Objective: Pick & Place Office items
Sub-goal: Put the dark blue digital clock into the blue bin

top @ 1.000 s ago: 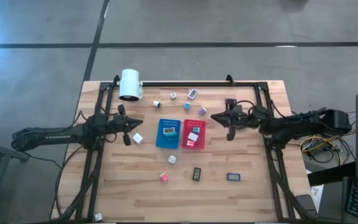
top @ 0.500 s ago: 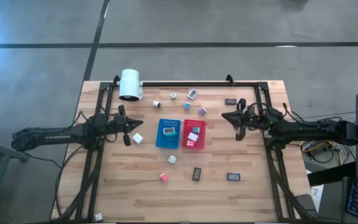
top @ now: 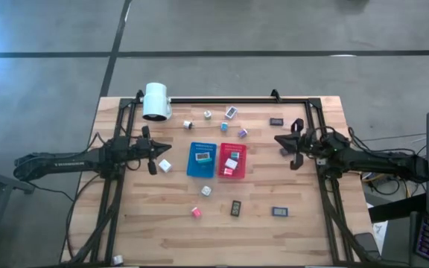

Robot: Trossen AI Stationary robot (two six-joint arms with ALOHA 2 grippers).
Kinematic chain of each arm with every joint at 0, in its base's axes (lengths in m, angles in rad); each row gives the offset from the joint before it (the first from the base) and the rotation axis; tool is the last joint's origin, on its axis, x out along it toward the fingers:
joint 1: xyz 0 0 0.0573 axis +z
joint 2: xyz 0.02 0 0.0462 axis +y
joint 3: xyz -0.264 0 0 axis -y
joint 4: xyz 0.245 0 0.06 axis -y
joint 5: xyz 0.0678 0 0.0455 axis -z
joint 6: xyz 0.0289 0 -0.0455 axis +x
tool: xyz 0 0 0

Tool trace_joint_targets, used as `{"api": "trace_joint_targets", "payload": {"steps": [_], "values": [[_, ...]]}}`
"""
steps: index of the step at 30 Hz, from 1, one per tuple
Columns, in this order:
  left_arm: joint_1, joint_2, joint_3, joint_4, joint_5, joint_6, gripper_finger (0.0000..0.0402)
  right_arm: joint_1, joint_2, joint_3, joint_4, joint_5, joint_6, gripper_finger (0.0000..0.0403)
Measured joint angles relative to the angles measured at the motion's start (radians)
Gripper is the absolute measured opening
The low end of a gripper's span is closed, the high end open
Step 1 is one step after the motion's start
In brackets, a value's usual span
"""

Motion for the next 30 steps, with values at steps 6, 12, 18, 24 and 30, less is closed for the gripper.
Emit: {"api": "trace_joint_targets", "payload": {"steps": [6, 12, 18, 24, 30], "values": [[0.000, 0.000, 0.000, 0.000, 0.000, -0.001, 0.0012, 0.000, -0.122, -0.013, -0.074, 0.000, -0.018, 0.0008], [0.000, 0.000, 0.000, 0.000, 0.000, 0.008, 0.0012, -0.001, -0.238, -0.013, -0.210, 0.015, -0.042, 0.0008], [0.000, 0.000, 0.000, 0.000, -0.008, 0.005, 0.0012, -0.001, -0.310, -0.030, -0.334, 0.056, -0.050, 0.0008], [0.000, -0.001, 0.000, 0.000, -0.008, 0.005, 0.0012, 0.000, -0.302, -0.030, -0.395, 0.052, -0.067, 0.0008], [0.000, -0.001, 0.000, 0.000, -0.008, 0.010, 0.0012, 0.000, -0.267, -0.030, -0.468, 0.046, -0.101, 0.0008]]}}
